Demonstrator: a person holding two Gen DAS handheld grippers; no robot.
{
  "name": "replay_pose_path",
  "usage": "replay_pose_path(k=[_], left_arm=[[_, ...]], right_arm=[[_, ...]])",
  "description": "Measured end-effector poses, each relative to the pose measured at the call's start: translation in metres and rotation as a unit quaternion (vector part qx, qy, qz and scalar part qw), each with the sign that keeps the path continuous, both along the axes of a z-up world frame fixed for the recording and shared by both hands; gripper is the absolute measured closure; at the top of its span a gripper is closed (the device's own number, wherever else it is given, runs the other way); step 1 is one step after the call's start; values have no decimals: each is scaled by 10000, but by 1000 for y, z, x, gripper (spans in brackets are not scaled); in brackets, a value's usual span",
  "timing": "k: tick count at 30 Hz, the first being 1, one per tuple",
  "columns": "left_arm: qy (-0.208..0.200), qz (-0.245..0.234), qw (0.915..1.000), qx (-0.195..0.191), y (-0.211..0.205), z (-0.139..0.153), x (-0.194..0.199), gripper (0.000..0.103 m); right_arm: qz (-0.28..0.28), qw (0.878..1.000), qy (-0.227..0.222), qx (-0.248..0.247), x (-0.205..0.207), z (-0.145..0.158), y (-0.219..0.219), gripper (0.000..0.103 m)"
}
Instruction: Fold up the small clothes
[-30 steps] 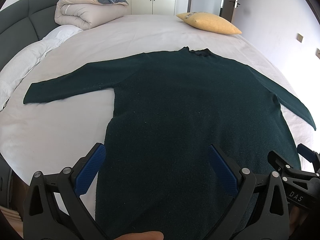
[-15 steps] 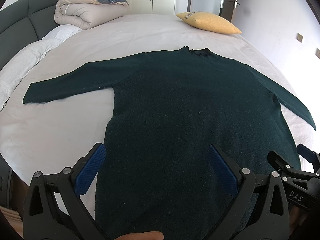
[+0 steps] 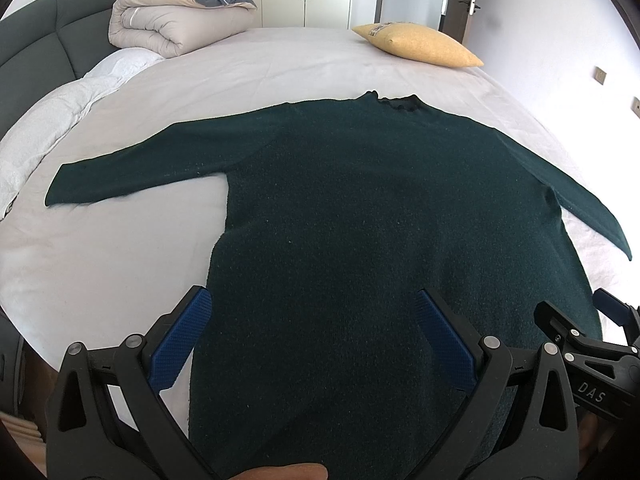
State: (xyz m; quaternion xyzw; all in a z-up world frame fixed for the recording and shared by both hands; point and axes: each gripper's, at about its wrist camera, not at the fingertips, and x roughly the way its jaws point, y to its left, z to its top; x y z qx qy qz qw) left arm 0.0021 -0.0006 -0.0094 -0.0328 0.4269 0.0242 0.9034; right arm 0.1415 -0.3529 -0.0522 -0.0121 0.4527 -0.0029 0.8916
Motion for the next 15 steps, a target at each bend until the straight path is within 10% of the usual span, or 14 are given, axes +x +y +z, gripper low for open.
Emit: replay_pose_path(k=[15], left_arm=[[21,3,10000,-9,0,-2,1,0]], right_arm=[[-3,10000,16,17,1,0,0,0]])
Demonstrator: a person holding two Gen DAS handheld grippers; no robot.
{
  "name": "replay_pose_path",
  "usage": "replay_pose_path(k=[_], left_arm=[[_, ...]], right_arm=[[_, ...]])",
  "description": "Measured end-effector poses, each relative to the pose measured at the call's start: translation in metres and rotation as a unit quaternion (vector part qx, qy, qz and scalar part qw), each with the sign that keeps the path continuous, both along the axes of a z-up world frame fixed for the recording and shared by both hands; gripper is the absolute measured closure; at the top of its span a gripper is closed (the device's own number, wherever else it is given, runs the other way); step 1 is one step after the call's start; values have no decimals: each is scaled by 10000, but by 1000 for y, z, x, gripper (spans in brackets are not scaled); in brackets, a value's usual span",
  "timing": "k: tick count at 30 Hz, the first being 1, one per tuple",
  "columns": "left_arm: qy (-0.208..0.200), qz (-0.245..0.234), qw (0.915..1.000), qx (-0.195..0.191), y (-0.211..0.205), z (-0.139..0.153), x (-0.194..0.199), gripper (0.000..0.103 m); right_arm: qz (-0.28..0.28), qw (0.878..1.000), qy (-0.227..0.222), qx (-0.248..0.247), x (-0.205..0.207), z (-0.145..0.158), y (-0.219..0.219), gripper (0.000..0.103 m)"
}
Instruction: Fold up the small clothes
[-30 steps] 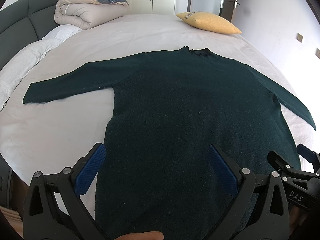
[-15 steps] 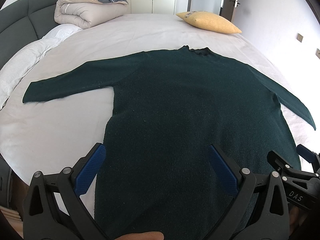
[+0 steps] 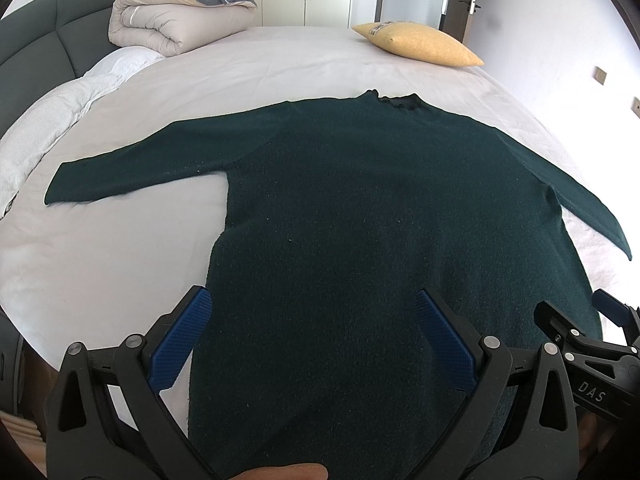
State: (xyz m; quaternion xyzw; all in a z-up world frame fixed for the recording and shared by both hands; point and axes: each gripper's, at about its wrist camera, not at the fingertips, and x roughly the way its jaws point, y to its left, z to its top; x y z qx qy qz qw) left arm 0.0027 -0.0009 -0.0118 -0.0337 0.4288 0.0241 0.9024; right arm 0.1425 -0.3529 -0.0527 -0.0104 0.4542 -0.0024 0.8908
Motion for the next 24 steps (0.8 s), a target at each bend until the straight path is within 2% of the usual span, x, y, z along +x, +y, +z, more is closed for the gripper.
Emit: replay_pose_path(k=[24], left_arm=[[66,-8,10000,-68,1,-4,1,0]], right_arm=[[-20,10000,62,51,-1,-4,0,0]])
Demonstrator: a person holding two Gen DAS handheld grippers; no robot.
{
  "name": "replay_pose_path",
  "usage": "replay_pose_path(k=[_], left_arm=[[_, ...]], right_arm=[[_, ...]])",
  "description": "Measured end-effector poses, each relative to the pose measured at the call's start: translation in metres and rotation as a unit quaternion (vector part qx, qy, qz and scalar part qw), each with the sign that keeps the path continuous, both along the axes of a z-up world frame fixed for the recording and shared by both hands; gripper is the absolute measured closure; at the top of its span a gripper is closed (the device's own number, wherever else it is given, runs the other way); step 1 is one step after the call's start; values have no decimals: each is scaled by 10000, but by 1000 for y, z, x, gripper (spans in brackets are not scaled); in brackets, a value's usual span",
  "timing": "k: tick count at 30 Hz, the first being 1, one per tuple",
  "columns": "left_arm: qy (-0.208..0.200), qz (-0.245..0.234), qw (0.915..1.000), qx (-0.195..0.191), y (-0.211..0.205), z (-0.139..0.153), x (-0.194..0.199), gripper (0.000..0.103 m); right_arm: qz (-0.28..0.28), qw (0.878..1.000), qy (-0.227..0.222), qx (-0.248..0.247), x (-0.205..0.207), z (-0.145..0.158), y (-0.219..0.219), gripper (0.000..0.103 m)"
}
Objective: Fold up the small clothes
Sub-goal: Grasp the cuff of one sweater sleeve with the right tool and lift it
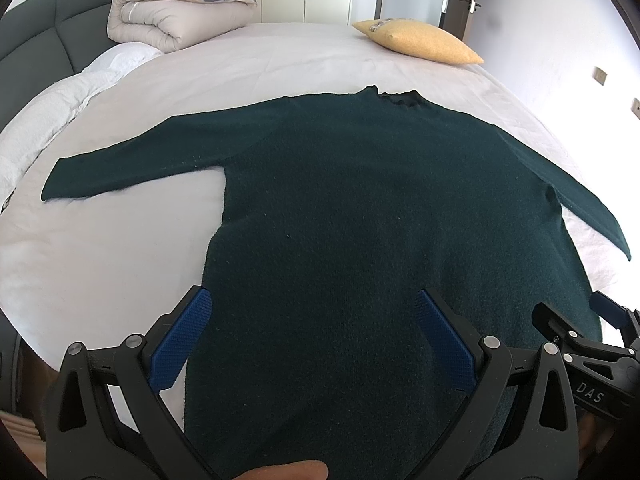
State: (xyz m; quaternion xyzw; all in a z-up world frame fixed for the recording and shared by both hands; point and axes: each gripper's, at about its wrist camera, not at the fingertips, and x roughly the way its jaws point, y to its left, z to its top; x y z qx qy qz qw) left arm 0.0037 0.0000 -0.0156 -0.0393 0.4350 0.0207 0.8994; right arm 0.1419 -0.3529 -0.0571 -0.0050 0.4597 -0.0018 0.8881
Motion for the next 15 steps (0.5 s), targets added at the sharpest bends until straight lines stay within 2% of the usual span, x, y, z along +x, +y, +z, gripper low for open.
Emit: replay_pose_path(k=[10,15], left_arm=[[-94,46,9998,153,-7,-4,6,0],[-158,-146,9990,395,-21,-5,16,0]], right_arm=[[-178,9997,48,176,5,-4,-21,0],[-575,9967,-188,546,13,7,-72,0]])
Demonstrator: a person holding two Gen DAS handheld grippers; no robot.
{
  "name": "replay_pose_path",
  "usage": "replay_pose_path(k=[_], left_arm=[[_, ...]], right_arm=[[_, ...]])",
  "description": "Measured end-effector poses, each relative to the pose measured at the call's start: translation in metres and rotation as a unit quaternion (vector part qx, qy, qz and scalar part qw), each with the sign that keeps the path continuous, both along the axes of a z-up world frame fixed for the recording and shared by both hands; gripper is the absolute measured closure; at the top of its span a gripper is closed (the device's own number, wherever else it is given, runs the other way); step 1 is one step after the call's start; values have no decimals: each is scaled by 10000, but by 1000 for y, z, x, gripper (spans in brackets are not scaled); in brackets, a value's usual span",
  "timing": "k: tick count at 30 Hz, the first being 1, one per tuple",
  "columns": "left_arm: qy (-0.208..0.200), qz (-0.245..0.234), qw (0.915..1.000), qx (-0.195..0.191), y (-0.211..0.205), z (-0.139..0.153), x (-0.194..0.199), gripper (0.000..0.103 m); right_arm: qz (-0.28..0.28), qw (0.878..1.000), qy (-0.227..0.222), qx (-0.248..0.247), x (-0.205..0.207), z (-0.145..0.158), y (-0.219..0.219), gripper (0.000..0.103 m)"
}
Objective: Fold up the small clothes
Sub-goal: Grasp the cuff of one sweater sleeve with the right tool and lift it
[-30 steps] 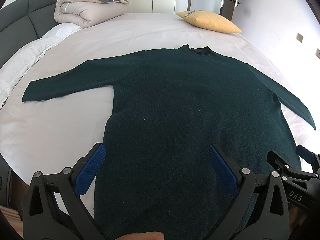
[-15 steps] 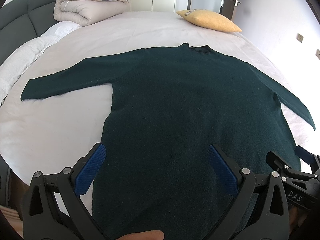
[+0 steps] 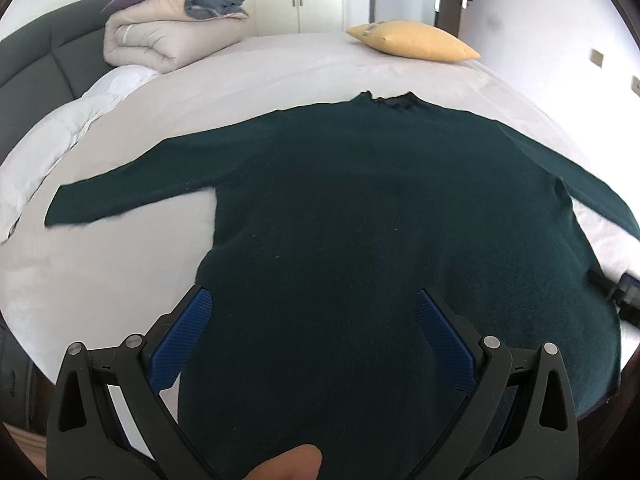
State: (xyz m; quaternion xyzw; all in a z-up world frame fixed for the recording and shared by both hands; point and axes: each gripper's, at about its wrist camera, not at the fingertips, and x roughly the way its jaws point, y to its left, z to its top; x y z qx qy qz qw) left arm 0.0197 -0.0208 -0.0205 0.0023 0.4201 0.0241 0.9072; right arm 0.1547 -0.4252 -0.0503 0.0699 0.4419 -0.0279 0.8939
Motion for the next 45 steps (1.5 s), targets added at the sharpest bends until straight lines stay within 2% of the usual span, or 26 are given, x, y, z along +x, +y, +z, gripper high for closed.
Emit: replay_pose_path(k=[4,6,8,11,14,15,17,19,22,25,30,32,36,38,40,43,45], left_arm=[[124,-79,9998,-163,-2,1,17,0],[132,-85,9995,-290,-4,5,28,0],[161,-184,9987,-442,-7,7,39,0],[285,-400,9957,-783,-14,9,56,0],[287,-659,9872,-1423,-22,10,71,0],[277,-675,9858,-1513,-24,10,74,0],[335,-780,9834,-1602,-32,8,83,0],[451,-926,9825,-1551,-41,5,91,0],[409,-877,9866,-1314,-47,5,102,0],[316,-797,9872,-1342,-41,3,114,0],[393,-772,9860,-1427,-33,-9,127,0],[414,-811,9839,-1536,-28,-13,124,0],[318,-759,9842,-1570,-21,-18,125,0],[224,-677,9858,-1518,-18,-18,122,0],[145,-601,9859,-1554,-14,-19,124,0],[-114,-539,9819,-1812,-8,-17,122,0],[-52,-590,9789,-1958,-7,-18,123,0]], right_arm=[[-747,9940,-309,734,5,11,-85,0],[-1245,9818,-532,1331,2,12,-140,0],[-1763,9625,-656,1953,0,7,-196,0],[-2322,9269,-723,2857,0,-9,-268,0],[-2718,8749,-807,3927,1,-34,-323,0],[-2827,8569,-820,4232,2,-44,-336,0],[-3010,8289,-821,4643,5,-60,-353,2],[-3041,8075,-929,4969,11,-68,-367,3],[-3056,7948,-1071,5133,24,-72,-378,6],[-3191,7799,-1177,5254,37,-73,-384,10],[-3377,7755,-1290,5177,58,-69,-389,14],[-3466,7692,-1380,5188,67,-69,-390,18],[-3712,7371,-1725,5378,65,-79,-389,28],[-3816,7254,-1796,5440,63,-86,-391,37],[-3867,7232,-1773,5441,64,-89,-396,42],[-3898,7272,-1740,5375,68,-86,-402,45],[-3954,7255,-1744,5356,73,-85,-405,47]])
